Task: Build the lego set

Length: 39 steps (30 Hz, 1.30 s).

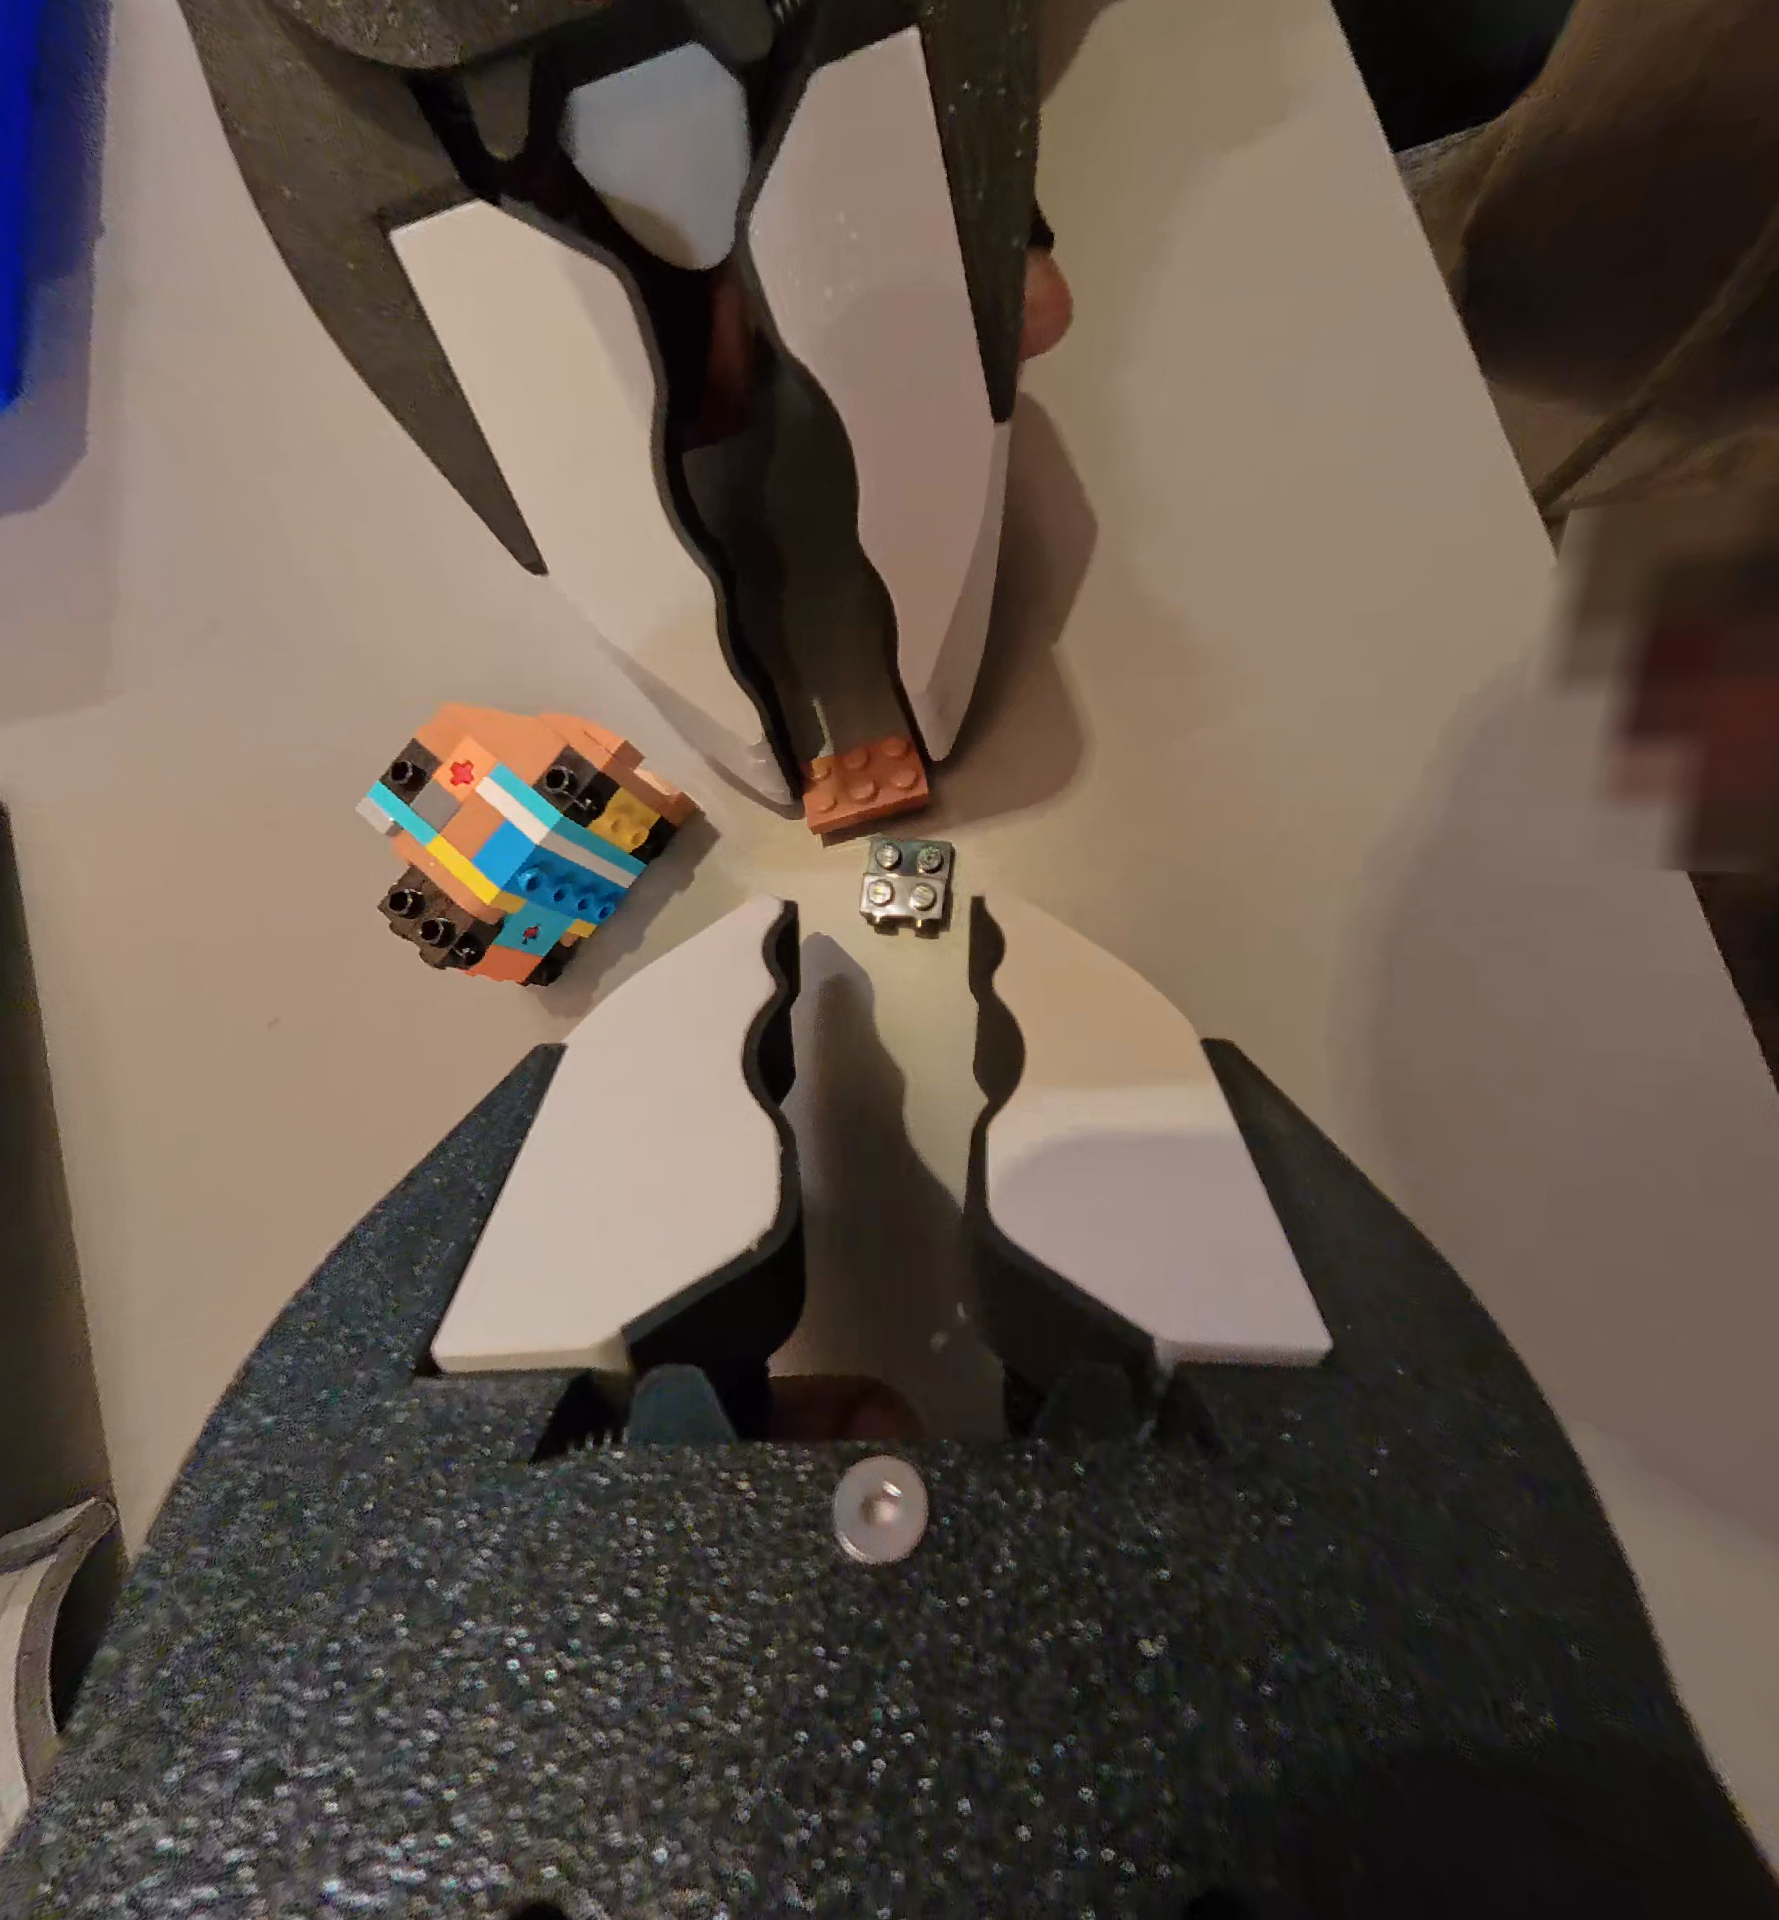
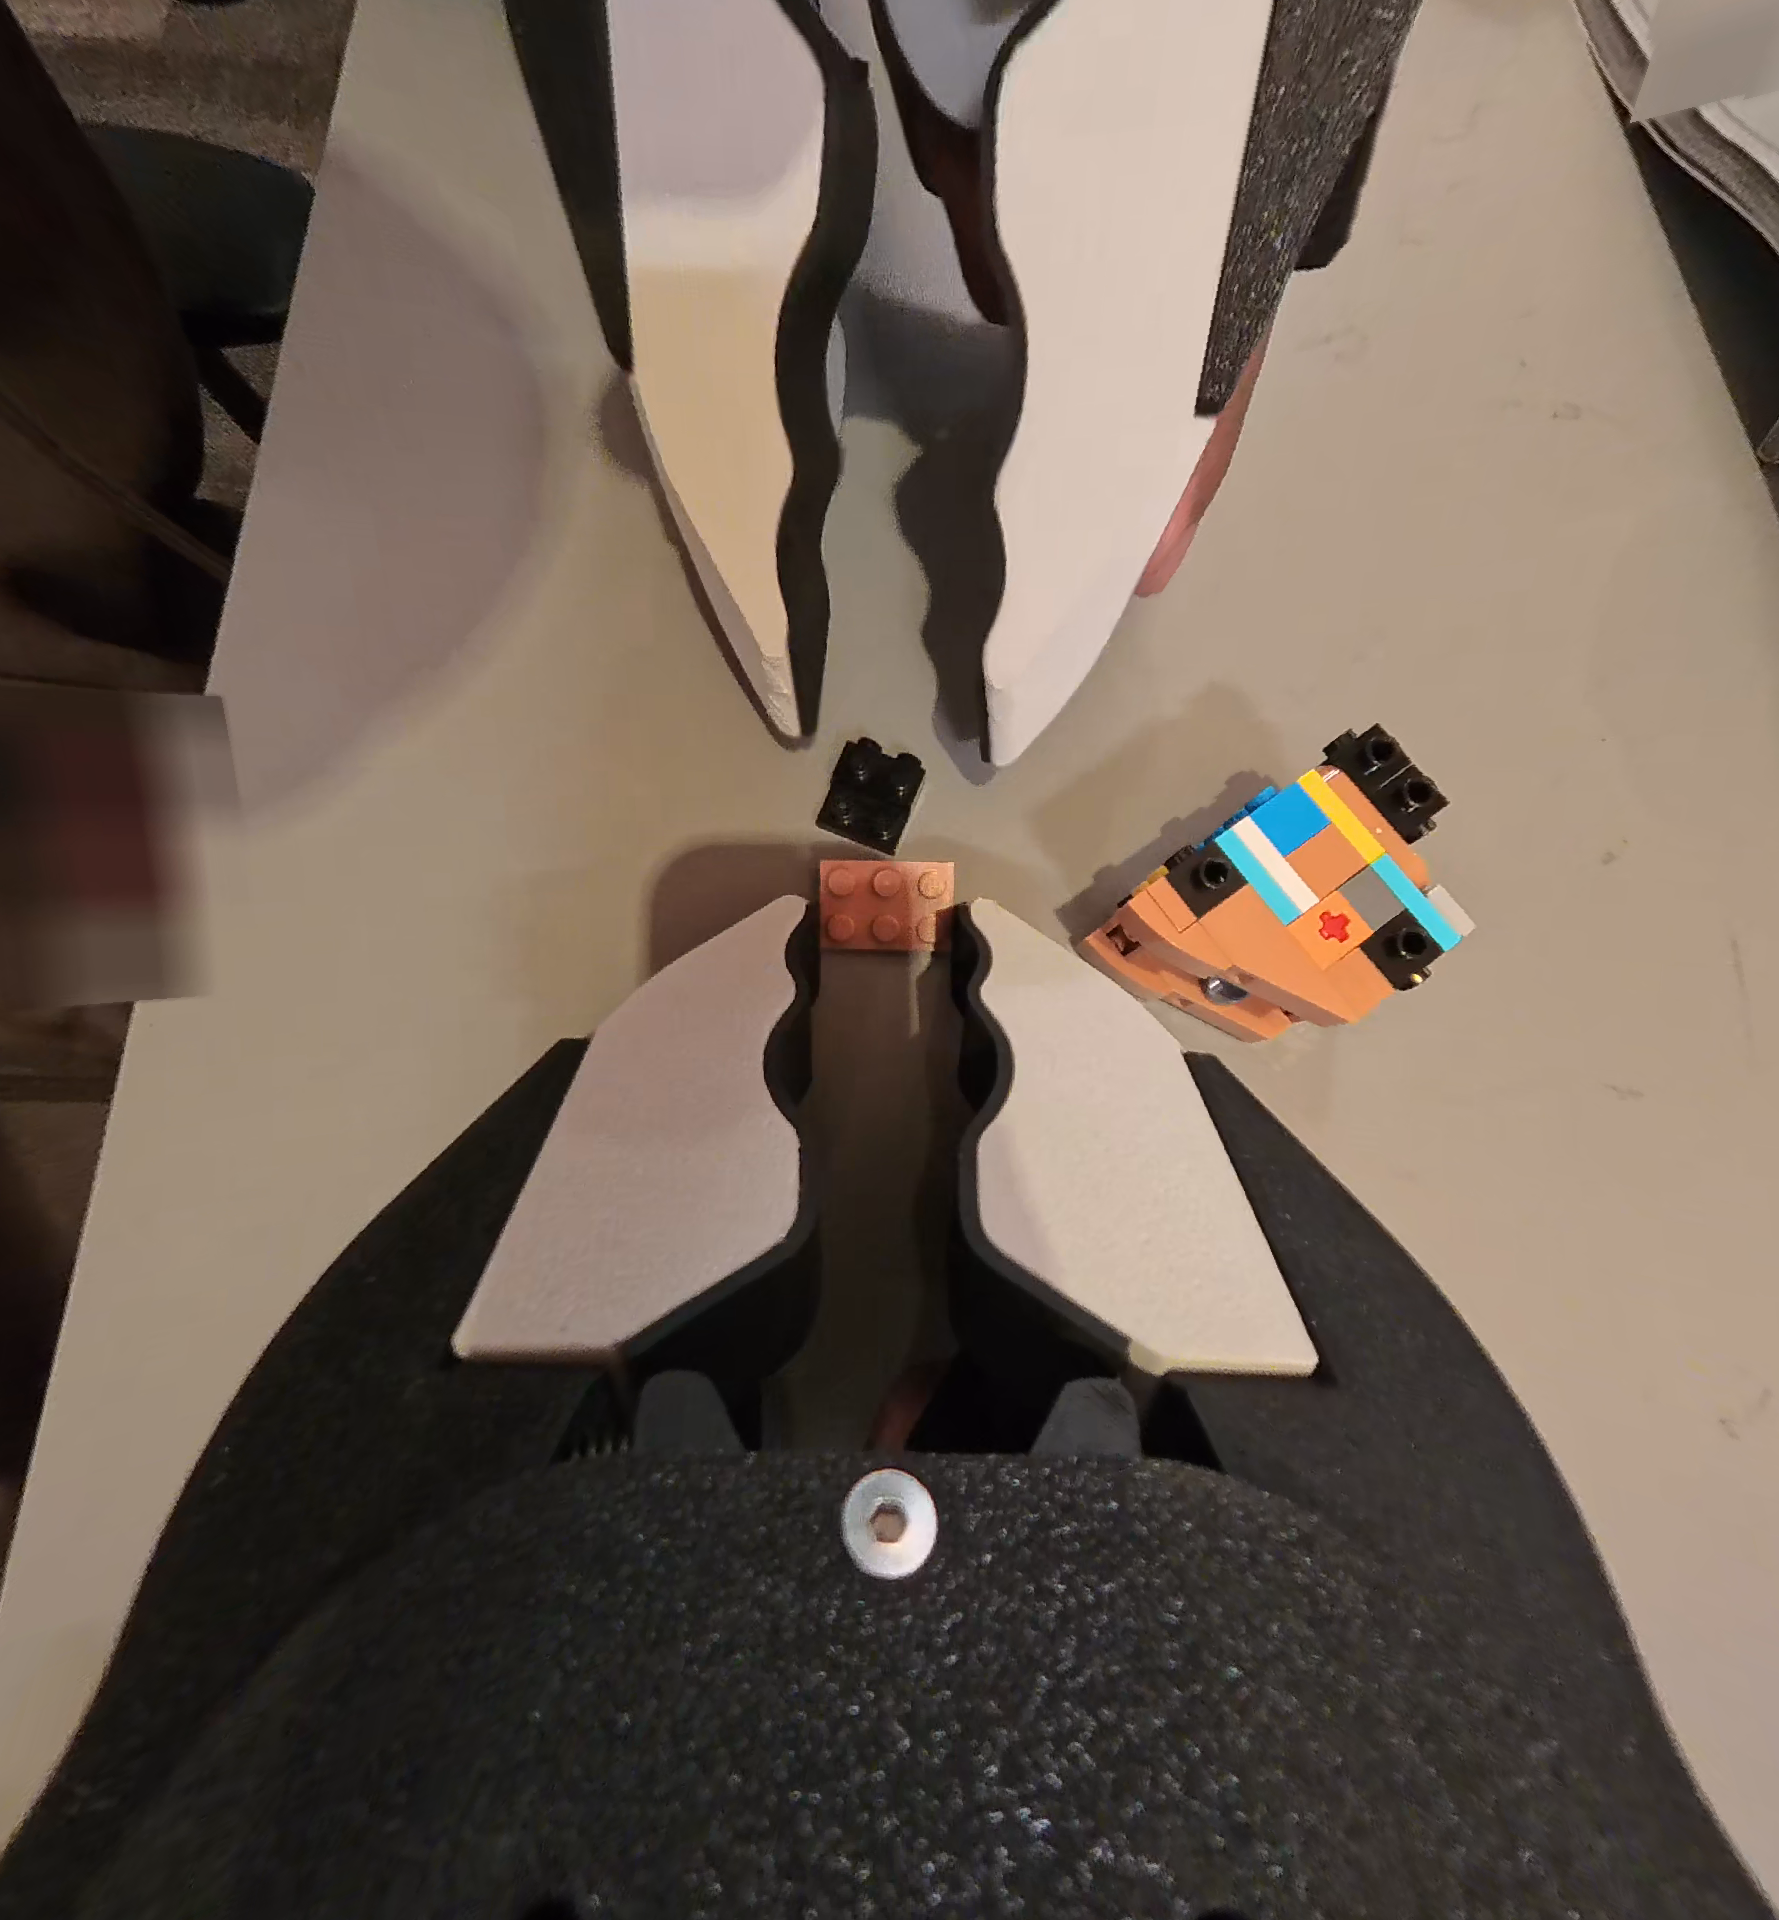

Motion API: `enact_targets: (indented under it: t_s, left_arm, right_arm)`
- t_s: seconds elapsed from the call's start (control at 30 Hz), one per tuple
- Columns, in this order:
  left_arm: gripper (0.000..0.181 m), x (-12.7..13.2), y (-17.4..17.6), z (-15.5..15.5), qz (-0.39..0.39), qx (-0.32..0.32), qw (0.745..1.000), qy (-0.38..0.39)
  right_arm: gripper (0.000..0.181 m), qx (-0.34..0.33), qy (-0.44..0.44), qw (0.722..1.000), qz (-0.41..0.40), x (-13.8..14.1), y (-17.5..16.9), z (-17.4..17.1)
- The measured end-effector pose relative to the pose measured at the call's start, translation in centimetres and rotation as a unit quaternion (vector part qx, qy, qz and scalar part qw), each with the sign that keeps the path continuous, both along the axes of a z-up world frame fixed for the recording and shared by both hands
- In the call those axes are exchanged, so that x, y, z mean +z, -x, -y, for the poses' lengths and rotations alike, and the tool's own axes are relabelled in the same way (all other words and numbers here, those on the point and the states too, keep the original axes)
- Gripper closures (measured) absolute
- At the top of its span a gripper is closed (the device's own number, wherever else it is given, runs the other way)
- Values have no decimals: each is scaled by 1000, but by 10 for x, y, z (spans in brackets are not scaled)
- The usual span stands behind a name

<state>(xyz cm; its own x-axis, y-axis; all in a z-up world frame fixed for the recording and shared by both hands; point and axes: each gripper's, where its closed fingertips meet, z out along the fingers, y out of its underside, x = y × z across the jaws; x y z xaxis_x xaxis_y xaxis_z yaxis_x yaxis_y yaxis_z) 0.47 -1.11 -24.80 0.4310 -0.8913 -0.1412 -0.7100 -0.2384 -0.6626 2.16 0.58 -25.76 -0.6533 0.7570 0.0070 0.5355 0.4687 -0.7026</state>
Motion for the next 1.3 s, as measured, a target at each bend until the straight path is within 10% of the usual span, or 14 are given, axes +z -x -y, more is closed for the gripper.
enact_targets:
  t_s: [1.3]
  left_arm:
    - [165, -1, -17, -6, 48, 65, 995, -66]
  right_arm:
    - [158, -5, 3, 1000, 3, 1, 0, 9]
